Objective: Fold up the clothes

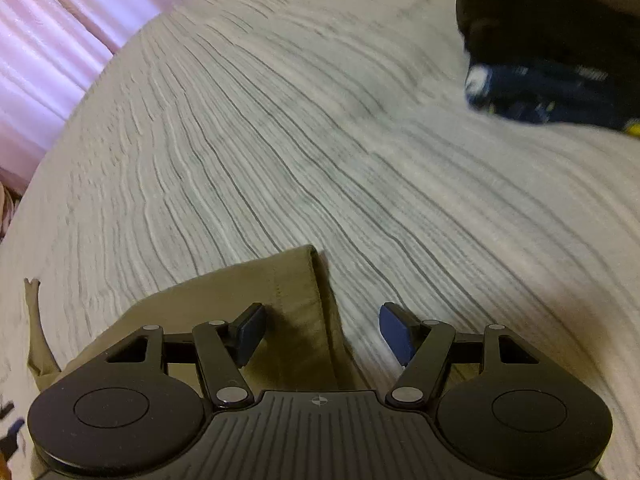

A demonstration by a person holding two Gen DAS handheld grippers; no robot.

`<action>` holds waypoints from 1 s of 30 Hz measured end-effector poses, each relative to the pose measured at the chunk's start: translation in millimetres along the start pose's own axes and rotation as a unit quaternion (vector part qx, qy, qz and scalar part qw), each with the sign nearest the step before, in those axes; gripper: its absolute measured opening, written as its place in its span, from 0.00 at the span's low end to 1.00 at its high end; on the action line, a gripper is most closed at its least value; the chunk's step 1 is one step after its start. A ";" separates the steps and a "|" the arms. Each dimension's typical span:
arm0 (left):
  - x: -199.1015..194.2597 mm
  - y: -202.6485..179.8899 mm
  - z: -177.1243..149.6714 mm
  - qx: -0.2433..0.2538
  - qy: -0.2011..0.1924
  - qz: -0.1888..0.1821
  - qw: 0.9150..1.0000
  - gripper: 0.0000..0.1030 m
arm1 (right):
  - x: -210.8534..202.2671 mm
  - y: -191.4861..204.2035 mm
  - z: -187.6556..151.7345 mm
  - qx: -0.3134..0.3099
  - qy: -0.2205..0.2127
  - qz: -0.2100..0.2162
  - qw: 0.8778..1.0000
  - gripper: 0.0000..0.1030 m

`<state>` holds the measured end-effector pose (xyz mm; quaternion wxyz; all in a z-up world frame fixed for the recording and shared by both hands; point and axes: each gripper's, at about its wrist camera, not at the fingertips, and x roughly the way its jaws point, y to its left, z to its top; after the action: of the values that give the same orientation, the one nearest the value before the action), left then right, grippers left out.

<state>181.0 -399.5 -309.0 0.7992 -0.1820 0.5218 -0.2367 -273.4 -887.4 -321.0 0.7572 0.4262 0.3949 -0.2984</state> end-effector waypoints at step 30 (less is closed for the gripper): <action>-90.9 -53.1 70.9 0.000 -0.152 -0.030 0.988 0.00 | 26.5 -4.2 13.8 -0.010 0.025 -0.041 0.999 0.65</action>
<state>205.0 -388.4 -184.9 0.8618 -0.2311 0.3884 -0.2303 -258.4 -904.6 -340.8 0.7385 0.4091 0.4341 -0.3142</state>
